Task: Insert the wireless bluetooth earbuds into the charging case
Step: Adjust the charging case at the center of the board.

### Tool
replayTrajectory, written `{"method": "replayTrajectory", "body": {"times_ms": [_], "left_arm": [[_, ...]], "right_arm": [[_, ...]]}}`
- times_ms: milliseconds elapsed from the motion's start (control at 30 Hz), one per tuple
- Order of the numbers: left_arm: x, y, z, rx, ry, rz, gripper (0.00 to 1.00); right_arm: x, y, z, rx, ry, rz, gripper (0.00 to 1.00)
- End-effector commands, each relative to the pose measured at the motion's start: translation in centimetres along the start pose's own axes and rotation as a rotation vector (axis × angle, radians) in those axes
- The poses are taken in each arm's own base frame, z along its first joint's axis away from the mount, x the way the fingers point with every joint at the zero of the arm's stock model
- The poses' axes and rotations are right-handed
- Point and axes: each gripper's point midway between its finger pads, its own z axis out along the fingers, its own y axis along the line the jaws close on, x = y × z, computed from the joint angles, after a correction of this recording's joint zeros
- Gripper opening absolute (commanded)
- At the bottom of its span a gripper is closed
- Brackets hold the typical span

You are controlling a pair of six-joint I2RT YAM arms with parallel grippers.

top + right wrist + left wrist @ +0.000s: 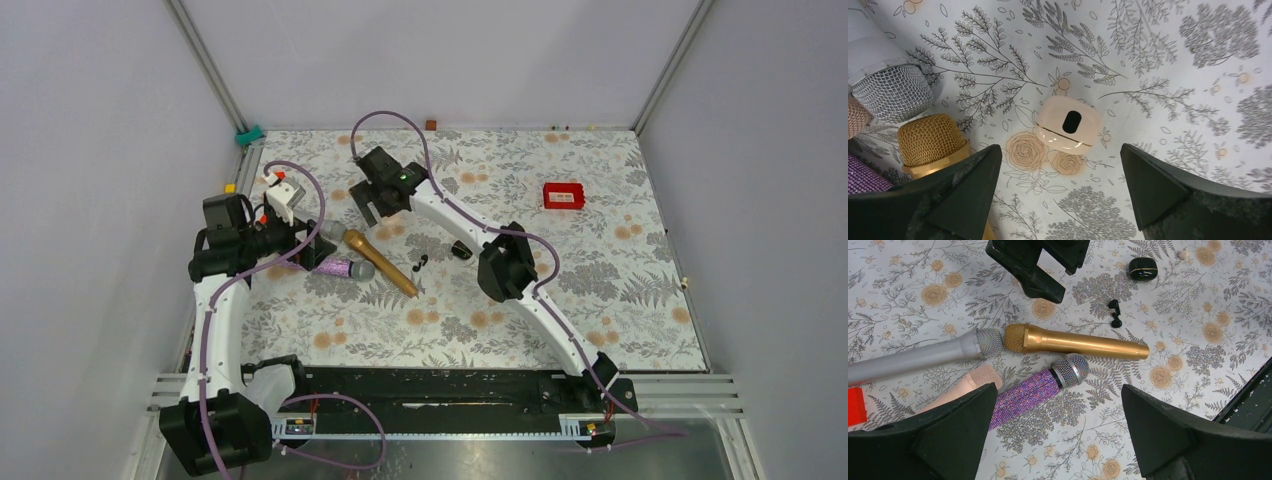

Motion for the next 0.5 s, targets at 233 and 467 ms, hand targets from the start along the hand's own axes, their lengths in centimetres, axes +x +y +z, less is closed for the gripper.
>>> {"method": "replayTrajectory", "body": {"times_ms": [233,467], "left_arm": [[-0.7,0.0,-0.2,0.001,-0.040,0.050,0.99],[-0.6,0.0,-0.2,0.001,-0.039,0.050,0.99]], "right_arm": [[-6.7,-0.4,-1.2,0.175,-0.259,-0.365,1.00],[-7.8,-0.3,1.0,0.300,-0.315,-0.640,0.99]]}}
